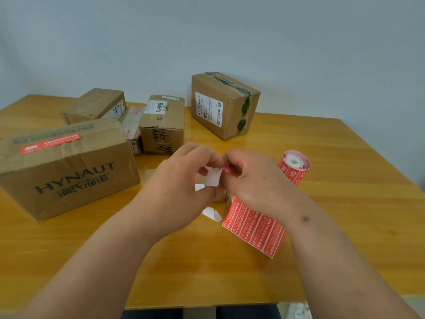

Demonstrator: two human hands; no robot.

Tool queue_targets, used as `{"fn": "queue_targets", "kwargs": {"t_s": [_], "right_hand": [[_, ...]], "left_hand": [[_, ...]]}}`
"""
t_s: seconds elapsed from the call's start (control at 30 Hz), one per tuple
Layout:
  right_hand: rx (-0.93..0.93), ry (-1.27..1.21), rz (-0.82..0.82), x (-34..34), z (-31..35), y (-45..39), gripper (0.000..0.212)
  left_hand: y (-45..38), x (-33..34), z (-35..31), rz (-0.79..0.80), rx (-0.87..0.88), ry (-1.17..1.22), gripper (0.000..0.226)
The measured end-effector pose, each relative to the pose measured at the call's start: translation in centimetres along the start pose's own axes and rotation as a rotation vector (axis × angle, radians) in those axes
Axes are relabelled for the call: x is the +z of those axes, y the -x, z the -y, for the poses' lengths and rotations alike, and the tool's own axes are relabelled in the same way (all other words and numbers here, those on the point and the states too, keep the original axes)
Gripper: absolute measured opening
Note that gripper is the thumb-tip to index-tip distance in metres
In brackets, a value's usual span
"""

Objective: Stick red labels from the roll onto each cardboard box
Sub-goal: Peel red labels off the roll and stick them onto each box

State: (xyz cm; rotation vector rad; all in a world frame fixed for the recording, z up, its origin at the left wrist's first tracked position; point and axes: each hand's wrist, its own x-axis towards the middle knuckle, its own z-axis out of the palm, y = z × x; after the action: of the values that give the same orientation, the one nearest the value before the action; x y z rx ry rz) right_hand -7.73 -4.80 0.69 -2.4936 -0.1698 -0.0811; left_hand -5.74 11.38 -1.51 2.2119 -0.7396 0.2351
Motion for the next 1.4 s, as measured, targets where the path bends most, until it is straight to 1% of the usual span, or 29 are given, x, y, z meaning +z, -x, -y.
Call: {"fn": "queue_targets", "kwargs": {"t_s": [0.07, 0.17, 0.27, 0.3, 0.4, 0.47, 0.5, 0.6, 0.73, 0.8, 0.9, 1.0, 1.07, 1.17, 1.23, 1.3, 1.37, 1.4], "right_hand": [[-0.001, 0.015, 0.001, 0.0, 0.0, -0.2, 0.007], [0.017, -0.009, 0.006, 0.2, 0.0, -0.3, 0.005], [0.113, -0.134, -0.025, 0.1, 0.1, -0.4, 0.038], [0.141, -0.172, -0.042, 0.0, 0.1, -0.4, 0.038], [0.156, -0.214, -0.094, -0.1, 0.2, -0.6, 0.018], [0.145, -0.205, -0.094, 0.2, 0.2, -0.7, 0.017], [0.139, -0.189, -0.083, 0.4, 0.3, -0.8, 0.017], [0.147, -0.169, -0.068, 0.9, 0.3, -1.1, 0.018], [0.201, -0.199, -0.148, 1.5, -0.2, -1.8, 0.019], [0.227, -0.236, -0.149, 1.8, -0.2, -2.2, 0.019], [0.241, -0.217, -0.086, 2.9, 0.1, -2.6, 0.019], [0.25, -0.135, -0.031, 3.9, 0.2, -3.0, 0.018], [0.257, -0.145, -0.03, 4.3, 0.2, -3.1, 0.019], [0.271, -0.213, -0.089, 4.0, 0.3, -3.4, 0.019], [0.293, -0.225, -0.148, 3.4, 0.3, -3.5, 0.018], [0.311, -0.257, -0.218, 2.8, 0.3, -3.5, 0.018], [0.323, -0.29, -0.288, 2.4, 0.3, -3.5, 0.018], [0.331, -0.295, -0.318, 2.3, 0.3, -3.5, 0.019]], "left_hand": [[0.1, 0.1, 0.2, -0.075, -0.019, 0.035, 0.013], [0.2, 0.0, 0.2, -0.182, -0.133, 0.183, 0.015], [0.1, -0.2, 0.4, -0.261, -0.291, 0.419, 0.016], [0.1, -0.2, 0.5, -0.286, -0.331, 0.474, 0.017], [0.1, -0.4, 0.7, -0.343, -0.395, 0.498, 0.027], [0.1, -0.7, 0.9, -0.327, -0.435, 0.456, 0.038], [0.1, -0.8, 1.0, -0.307, -0.452, 0.426, 0.039], [-0.1, -1.2, 2.2, -0.282, -0.493, 0.292, 0.035], [0.0, -1.8, 4.4, -0.268, -0.542, 0.071, 0.043], [0.4, -1.7, 5.4, -0.188, -0.529, -0.07, 0.05], [1.1, -0.6, 6.7, 0.009, -0.52, -0.198, 0.067], [1.7, -0.1, 7.2, 0.127, -0.518, -0.142, 0.076], [1.9, -0.1, 7.5, 0.171, -0.494, -0.139, 0.077], [1.8, -0.6, 7.8, 0.106, -0.474, -0.142, 0.065], [1.7, -1.3, 7.5, 0.061, -0.533, -0.023, 0.05], [1.4, -1.9, 7.1, -0.011, -0.641, 0.125, 0.034], [1.0, -2.5, 6.7, -0.053, -0.74, 0.132, 0.046], [0.8, -2.7, 6.6, -0.043, -0.777, 0.108, 0.053]]}}
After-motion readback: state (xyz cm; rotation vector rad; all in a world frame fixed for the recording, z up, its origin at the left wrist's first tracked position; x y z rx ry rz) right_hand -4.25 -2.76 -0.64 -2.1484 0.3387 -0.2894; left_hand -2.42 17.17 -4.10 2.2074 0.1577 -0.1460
